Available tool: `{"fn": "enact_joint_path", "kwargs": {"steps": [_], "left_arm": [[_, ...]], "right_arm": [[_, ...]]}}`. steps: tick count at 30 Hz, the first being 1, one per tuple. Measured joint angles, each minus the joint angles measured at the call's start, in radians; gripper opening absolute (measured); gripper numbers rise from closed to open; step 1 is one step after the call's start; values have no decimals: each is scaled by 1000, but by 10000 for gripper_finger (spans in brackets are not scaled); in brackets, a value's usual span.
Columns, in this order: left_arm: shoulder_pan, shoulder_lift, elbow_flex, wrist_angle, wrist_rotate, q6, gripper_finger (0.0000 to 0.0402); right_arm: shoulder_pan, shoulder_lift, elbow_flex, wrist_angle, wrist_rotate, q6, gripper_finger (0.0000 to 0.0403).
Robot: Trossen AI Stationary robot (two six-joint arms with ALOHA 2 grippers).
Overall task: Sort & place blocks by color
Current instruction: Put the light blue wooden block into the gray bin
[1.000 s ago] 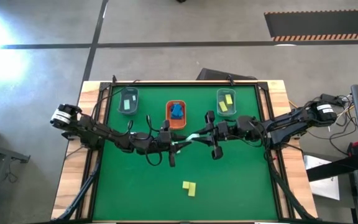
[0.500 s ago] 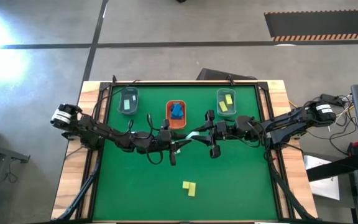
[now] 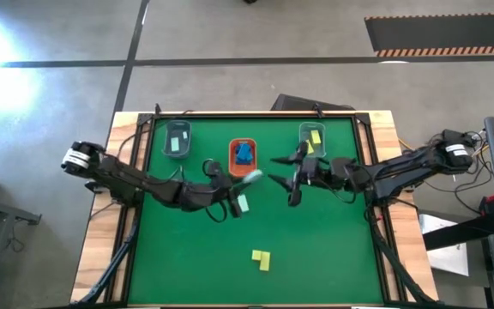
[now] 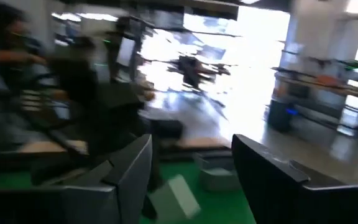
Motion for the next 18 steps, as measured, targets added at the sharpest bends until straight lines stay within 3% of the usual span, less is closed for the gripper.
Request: {"fn": "enact_joint_path", "kwargs": {"steps": [4, 10, 13, 18], "left_arm": [[26, -118, 0, -422, -171, -232, 40], [122, -265, 0, -919, -183, -619, 40], [168, -295, 0, -1038, -183, -711, 40], [269, -312, 4, -1068, -138, -673, 40]], "right_arm": [[0, -85, 0, -180, 172, -3, 221], [0, -198, 0, -372, 265, -3, 219], [0, -240, 0, -433, 265, -3, 219], [-4, -271, 0, -452, 270, -14, 219]]}}
